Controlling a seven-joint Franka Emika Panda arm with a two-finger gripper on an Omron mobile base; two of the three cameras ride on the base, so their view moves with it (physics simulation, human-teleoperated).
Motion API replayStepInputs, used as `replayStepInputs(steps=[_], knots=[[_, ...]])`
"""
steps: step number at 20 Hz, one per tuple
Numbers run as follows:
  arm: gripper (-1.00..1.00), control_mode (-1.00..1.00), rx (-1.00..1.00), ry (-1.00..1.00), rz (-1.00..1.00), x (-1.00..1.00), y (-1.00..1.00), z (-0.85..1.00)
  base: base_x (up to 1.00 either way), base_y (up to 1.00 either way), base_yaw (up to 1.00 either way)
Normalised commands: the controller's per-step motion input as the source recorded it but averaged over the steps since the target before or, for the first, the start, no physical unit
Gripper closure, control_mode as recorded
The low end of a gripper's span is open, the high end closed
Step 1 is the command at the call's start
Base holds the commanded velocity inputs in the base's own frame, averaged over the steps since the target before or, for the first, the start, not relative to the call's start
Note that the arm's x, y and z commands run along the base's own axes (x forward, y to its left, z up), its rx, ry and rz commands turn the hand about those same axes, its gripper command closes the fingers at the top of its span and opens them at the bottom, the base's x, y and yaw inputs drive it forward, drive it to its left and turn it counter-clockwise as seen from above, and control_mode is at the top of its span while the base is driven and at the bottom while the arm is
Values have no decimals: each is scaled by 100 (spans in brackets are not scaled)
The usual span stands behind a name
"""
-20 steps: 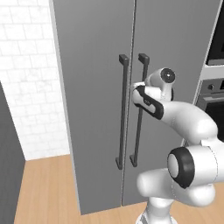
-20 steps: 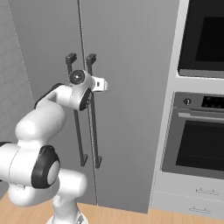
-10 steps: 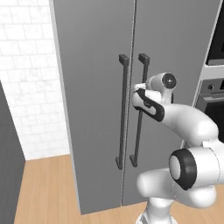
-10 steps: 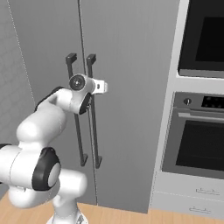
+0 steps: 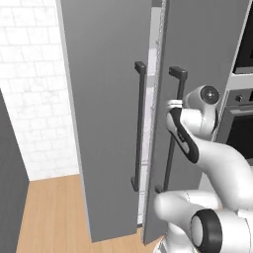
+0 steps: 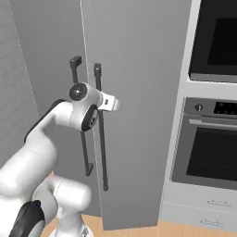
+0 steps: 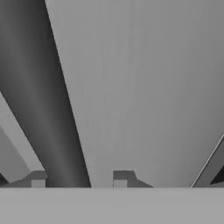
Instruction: Take the strawberry from the fridge and place it on top of the pancake, located on the dining counter.
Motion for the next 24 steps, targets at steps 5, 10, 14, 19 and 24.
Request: replayStepInputs(steps=[5, 10, 14, 19, 24], knots=[[-100, -100, 20, 20, -12, -100, -100, 0, 0, 0, 0], [-100, -100, 13, 0, -5, -99, -70, 27, 0, 0, 0], [-100, -100, -12, -8, -1, -79, 53, 46, 0, 0, 0], [-100, -100, -47, 21, -4, -10, 100, 40, 0, 0, 0], [-100, -100, -40, 53, -1, 49, 30, -22, 0, 0, 0]])
